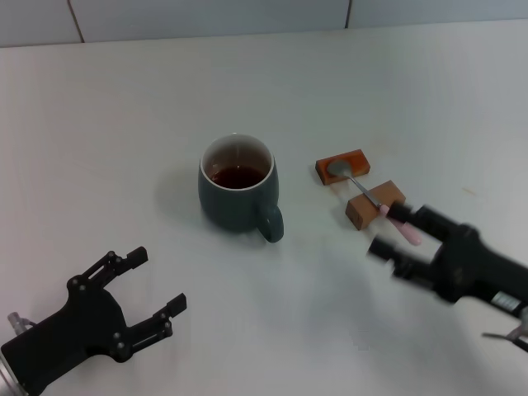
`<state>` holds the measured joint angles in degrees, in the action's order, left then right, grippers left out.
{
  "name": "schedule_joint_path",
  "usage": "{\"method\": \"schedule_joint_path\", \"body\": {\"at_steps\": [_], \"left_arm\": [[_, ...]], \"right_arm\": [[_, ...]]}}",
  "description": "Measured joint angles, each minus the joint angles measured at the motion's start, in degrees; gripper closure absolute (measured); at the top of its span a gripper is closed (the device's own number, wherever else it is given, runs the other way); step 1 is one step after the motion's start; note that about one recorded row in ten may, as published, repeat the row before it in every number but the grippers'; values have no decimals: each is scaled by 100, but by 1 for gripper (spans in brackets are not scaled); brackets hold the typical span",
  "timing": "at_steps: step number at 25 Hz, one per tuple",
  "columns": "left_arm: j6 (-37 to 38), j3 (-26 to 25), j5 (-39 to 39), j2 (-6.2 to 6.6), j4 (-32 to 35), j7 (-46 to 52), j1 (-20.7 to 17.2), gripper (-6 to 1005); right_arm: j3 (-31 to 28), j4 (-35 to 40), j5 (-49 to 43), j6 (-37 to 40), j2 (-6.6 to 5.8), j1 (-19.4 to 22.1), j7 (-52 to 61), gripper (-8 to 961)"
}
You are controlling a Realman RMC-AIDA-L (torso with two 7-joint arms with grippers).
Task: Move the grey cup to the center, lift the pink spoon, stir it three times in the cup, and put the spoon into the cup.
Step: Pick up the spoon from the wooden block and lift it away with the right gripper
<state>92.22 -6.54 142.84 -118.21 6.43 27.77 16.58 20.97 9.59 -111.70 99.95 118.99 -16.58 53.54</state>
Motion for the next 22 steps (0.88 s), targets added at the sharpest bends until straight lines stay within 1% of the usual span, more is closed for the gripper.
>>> {"method": "schedule_joint_path", "body": {"at_steps": [3, 6, 8, 10, 12, 16, 22], "left_arm": [[77, 11, 0, 5, 8, 0, -9, 140], [182, 13, -1, 9, 19, 0, -13, 140], [211, 13, -1, 13, 27, 0, -13, 140], [249, 13, -2, 16, 44, 0, -15, 140], [312, 13, -2, 11, 94, 34, -9, 140], [319, 13, -7, 11, 95, 57, 0, 140], [341, -14, -26, 16, 126, 67, -2, 140]], "right_arm": [[-495, 21, 0, 481, -22, 0, 1515, 154], [-759, 35, 0, 821, -46, 17, 2920, 154], [-891, 23, 0, 886, -42, 66, 3659, 154], [-1067, -46, 0, 802, -12, 170, 4226, 154], [-1179, -191, 0, 651, 1, 304, 4558, 154], [-1171, -325, -28, 462, -3, 511, 5007, 154], [-1124, -352, -63, 130, 3, 779, 5299, 154]]}}
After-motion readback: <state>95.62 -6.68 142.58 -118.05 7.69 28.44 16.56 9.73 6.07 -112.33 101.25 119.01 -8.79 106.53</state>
